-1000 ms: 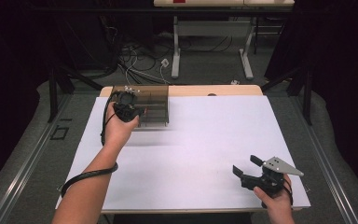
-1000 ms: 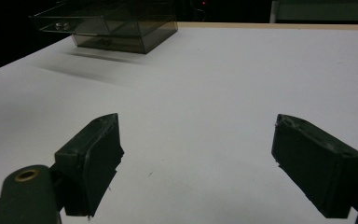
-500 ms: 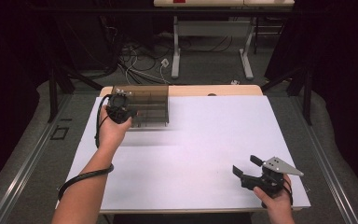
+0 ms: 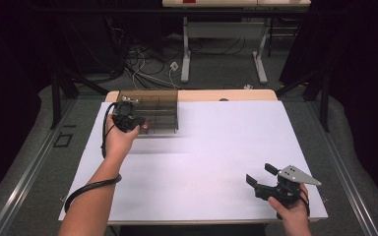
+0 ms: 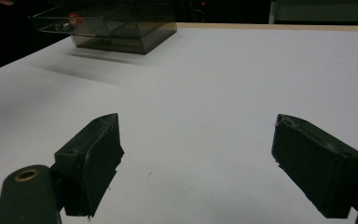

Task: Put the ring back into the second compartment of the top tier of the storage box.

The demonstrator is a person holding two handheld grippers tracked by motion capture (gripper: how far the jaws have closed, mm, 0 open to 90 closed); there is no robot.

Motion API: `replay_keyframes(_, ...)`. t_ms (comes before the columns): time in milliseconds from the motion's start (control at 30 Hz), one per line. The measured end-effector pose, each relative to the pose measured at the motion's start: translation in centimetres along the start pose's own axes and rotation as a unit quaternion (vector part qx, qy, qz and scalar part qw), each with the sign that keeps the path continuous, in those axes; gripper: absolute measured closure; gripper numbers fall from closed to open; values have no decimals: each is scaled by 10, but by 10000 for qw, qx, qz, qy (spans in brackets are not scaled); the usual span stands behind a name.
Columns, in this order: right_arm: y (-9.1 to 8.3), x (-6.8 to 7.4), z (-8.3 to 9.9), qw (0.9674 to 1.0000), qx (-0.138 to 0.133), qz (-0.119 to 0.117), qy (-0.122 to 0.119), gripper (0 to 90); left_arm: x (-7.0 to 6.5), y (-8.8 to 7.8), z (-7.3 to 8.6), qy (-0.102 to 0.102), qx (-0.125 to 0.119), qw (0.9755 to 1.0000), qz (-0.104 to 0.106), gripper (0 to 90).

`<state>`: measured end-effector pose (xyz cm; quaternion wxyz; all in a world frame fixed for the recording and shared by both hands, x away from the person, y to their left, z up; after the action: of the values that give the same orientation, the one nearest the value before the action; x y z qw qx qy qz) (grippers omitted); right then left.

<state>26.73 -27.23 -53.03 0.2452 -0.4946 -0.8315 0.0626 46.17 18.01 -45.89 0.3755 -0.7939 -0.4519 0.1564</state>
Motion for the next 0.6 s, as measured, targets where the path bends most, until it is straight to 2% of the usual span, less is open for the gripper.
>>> replay_keyframes(100, 0, 0, 0, 10000, 14, -3, -4, 151, -1, 0, 0, -21, -53, 10000, 23, 780)
replay_keyframes(133, 0, 0, 0, 10000, 14, -3, -5, 151, -1, -1, 0, 0, -77, 10000, 2, 731)
replay_keyframes(233, 0, 0, 0, 10000, 13, -2, -3, 150, 0, -3, -1, 6, -190, 9998, -69, 686)
replay_keyframes(267, 0, 0, 0, 10000, 8, -3, -5, 151, 1, -5, -1, -88, -358, 9993, -11, 625)
replay_keyframes(400, 0, 0, 0, 10000, -6, 7, 4, 151, 2, -9, 1, -113, -518, 9986, -74, 551)
replay_keyframes(500, 0, 0, 0, 10000, 0, 10, -3, 150, 1, -11, 5, -79, -602, 9980, -175, 446)
replay_keyframes(600, 0, 0, 0, 10000, 11, 8, -8, 150, 0, -16, 7, -152, -782, 9968, -86, 358)
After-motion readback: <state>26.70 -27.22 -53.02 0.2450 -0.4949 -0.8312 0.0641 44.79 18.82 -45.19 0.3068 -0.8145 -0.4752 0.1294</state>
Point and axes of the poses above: each handheld gripper's, and its own axes: y roughly forward along the jaws, z roughly out of its underside, x roughly to its left, the point moved 1 cm from there along y, roughly forward along the jaws, and after that the axes turned 12 degrees about y, right-handed, at the moved point
